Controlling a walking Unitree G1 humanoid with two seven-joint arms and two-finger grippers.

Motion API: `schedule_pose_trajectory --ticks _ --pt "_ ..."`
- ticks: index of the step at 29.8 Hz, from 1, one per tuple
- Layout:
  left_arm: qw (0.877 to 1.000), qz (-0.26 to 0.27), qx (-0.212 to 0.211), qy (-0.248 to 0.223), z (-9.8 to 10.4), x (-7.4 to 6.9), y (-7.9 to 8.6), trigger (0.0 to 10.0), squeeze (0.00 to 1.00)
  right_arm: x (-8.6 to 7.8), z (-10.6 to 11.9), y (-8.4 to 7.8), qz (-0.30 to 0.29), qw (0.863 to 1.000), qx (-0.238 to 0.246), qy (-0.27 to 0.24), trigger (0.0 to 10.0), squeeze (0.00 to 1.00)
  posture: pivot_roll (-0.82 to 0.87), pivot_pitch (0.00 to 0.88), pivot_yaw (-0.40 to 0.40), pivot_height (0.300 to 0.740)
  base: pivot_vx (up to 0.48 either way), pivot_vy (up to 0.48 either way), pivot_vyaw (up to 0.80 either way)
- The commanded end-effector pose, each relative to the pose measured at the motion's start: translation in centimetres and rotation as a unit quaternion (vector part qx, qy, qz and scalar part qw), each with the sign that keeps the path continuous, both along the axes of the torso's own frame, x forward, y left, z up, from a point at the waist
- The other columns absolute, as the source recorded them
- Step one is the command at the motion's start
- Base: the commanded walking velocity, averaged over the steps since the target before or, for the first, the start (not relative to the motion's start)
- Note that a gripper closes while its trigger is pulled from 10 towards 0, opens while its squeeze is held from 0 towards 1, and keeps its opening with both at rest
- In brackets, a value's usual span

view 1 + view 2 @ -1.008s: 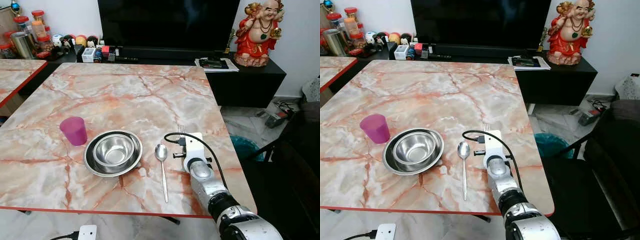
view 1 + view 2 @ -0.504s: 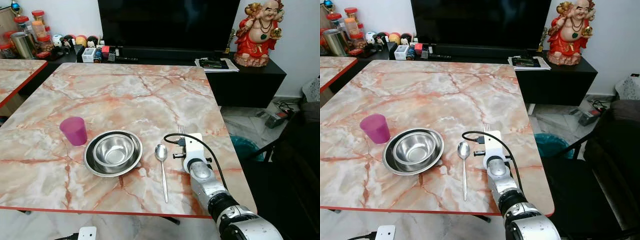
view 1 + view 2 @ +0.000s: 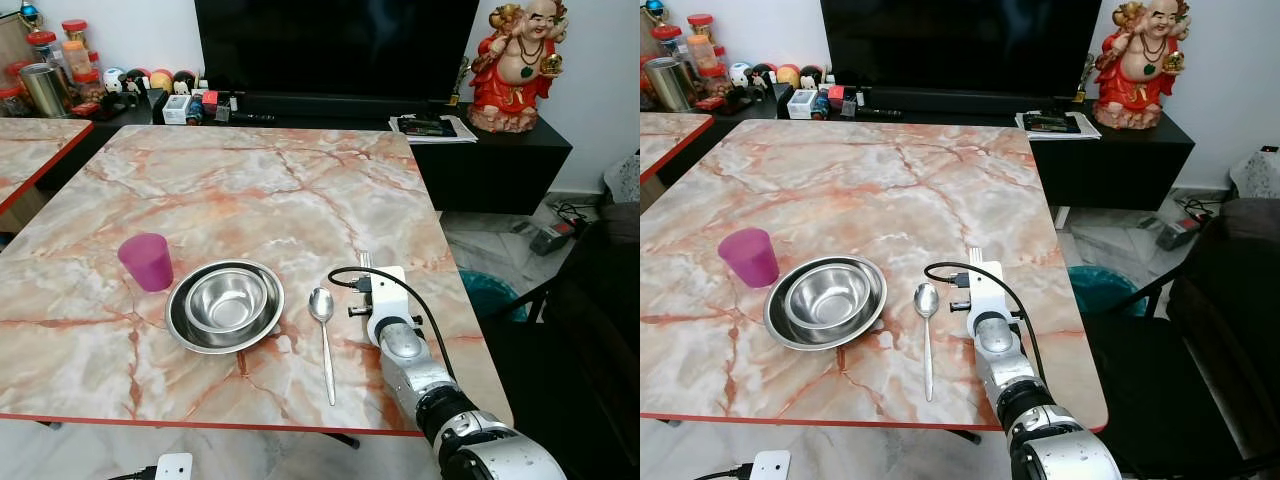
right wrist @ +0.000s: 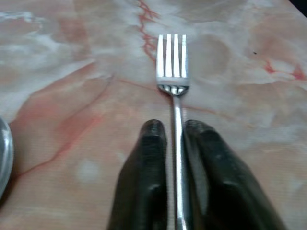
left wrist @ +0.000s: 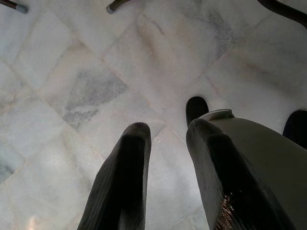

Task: Setting the table

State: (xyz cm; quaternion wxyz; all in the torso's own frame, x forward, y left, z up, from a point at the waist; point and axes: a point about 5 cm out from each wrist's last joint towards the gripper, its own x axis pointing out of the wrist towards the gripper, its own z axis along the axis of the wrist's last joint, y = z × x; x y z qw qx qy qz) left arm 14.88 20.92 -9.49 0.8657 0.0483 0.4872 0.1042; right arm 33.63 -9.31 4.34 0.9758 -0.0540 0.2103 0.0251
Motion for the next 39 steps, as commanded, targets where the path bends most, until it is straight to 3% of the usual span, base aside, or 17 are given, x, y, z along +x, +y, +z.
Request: schedule_pose_trajectory --ticks 1,17,18,19,21,33,39 --pt "1.0 -0.006 0.006 0.01 -0.1 -0.3 0.1 10.0 0.0 -1.6 -2.3 -0.3 -0.003 0.998 -0.006 0.059 10.0 1.0 -0.03 0.0 -0.029 0.74 0.0 0.0 0.0" --pt "1.0 -0.012 0.008 0.008 0.0 0.0 0.1 10.0 0.0 -1.4 -2.1 -0.2 -0.003 0.999 -0.006 0.05 10.0 0.94 -0.04 0.0 -0.028 0.74 0.0 0.0 0.0" --pt "1.0 -0.015 0.007 0.008 0.0 0.1 0.0 10.0 0.0 -0.7 -1.0 -0.1 -0.002 1.0 0.001 0.012 10.0 1.0 -0.04 0.0 -0.029 0.74 0.0 0.0 0.0" --pt "1.0 -0.016 0.006 0.007 0.0 0.2 -0.1 10.0 0.0 -0.3 -0.2 0.1 0.006 1.0 -0.011 -0.019 10.0 0.05 -0.04 0.0 -0.028 0.74 0.0 0.0 0.0" --pt "1.0 -0.017 0.006 0.006 0.0 0.2 -0.1 10.0 0.0 -0.1 0.2 0.2 0.008 0.999 -0.016 -0.032 10.0 0.0 -0.04 0.0 -0.028 0.74 0.0 0.0 0.0" --pt "1.0 -0.01 0.003 -0.001 0.1 0.4 -0.2 10.0 0.0 1.1 4.0 -0.7 -0.022 0.983 -0.026 -0.18 10.0 0.0 -0.04 0.0 -0.026 0.74 0.0 0.0 0.0" --pt "1.0 -0.009 0.005 -0.003 0.1 0.4 -0.1 10.0 0.0 1.0 5.2 -0.6 -0.017 0.973 -0.032 -0.228 10.0 0.0 -0.04 0.0 -0.025 0.74 0.0 0.0 0.0"
